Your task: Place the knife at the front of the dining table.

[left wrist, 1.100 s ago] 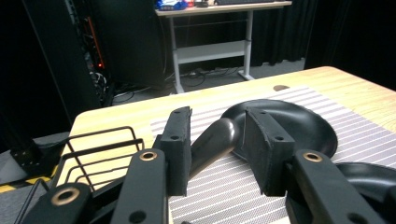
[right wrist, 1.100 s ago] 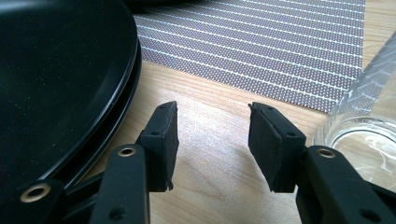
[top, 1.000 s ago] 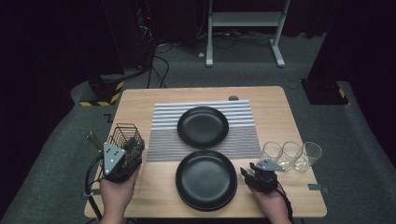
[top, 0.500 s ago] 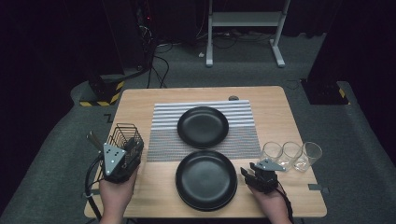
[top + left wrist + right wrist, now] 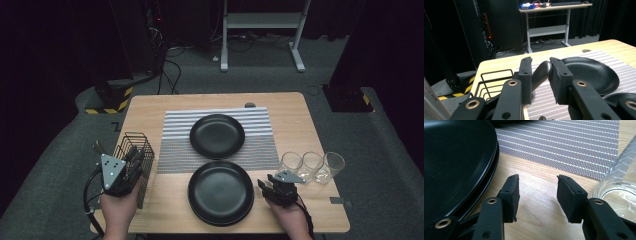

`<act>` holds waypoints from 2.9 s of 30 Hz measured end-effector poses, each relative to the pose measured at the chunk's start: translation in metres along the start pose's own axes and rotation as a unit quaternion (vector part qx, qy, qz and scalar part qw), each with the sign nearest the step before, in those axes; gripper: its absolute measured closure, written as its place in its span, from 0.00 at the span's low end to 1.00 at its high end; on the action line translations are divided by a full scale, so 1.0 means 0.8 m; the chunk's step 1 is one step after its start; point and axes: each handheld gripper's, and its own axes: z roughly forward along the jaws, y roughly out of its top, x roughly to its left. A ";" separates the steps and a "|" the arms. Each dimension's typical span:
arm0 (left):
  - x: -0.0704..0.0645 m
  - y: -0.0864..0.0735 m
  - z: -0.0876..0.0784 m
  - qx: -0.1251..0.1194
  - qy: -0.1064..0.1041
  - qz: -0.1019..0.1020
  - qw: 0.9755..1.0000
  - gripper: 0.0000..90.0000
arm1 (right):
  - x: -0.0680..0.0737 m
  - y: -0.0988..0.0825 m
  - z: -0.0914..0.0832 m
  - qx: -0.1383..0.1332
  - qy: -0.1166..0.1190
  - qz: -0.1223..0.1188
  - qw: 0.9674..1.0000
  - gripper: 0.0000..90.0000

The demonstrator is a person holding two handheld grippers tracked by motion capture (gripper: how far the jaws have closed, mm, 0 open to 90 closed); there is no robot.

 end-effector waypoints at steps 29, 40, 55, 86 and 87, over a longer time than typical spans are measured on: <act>0.013 0.007 -0.009 -0.028 0.048 0.002 0.998 0.88 | 0.000 0.000 0.001 0.003 0.000 0.001 1.000 0.58; 0.018 0.007 -0.010 -0.044 0.042 -0.018 0.998 0.89 | 0.000 0.000 0.001 0.003 0.000 0.001 1.000 0.58; 0.025 0.000 -0.006 -0.033 0.034 -0.026 0.999 0.87 | 0.000 0.000 0.000 0.003 0.001 0.001 1.000 0.58; 0.032 -0.001 0.014 0.049 0.038 -0.032 0.998 0.85 | 0.000 0.000 0.001 0.004 0.003 -0.001 1.000 0.58; 0.032 -0.001 0.015 0.051 0.038 -0.032 0.997 0.85 | 0.000 0.000 0.001 0.004 0.003 -0.001 1.000 0.58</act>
